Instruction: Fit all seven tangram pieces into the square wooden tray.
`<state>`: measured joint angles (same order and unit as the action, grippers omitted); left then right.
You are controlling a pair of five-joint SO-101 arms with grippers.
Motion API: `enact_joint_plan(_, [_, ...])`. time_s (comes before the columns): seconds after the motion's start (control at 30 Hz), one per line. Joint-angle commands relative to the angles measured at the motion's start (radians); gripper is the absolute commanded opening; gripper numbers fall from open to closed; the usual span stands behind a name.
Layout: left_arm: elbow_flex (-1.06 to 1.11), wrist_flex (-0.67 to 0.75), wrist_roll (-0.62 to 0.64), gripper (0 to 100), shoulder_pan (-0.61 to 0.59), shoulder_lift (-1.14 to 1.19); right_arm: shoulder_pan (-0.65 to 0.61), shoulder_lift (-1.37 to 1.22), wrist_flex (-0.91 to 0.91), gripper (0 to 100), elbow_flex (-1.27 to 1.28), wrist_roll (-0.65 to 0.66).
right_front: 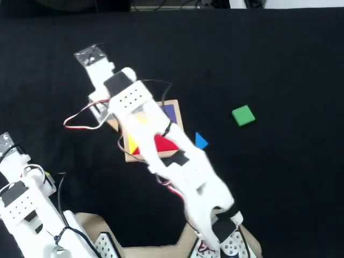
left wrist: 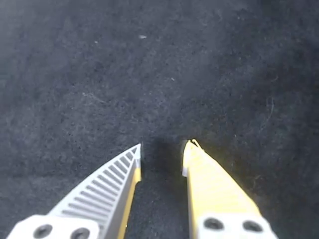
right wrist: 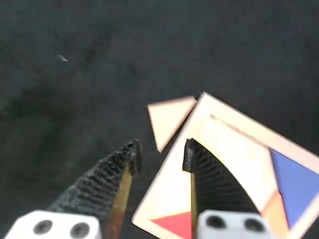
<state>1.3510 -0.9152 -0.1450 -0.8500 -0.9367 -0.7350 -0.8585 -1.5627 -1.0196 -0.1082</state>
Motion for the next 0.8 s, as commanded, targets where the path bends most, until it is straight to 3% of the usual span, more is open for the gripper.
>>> enact_joint_plan(0.0, [-0.002, 0.017, 0.009, 15, -0.016, -0.015, -0.025, -0.104, -0.057, 14.2, -0.274, -0.017])
enact_joint_plan(0.23, [-0.001, 0.017, 0.011, 15, -0.015, -0.015, -0.04, -0.351, -0.129, 14.2, -0.512, -0.238])
enact_joint_plan(0.53, [-0.001, 0.017, 0.011, 15, -0.015, -0.015, -0.025, -0.473, -0.144, 14.3, -0.618, -0.318])
enact_joint_plan(0.77, [-0.001, 0.017, 0.011, 15, -0.015, -0.015, -0.005, -0.473, -0.153, 33.8, -0.625, -0.316])
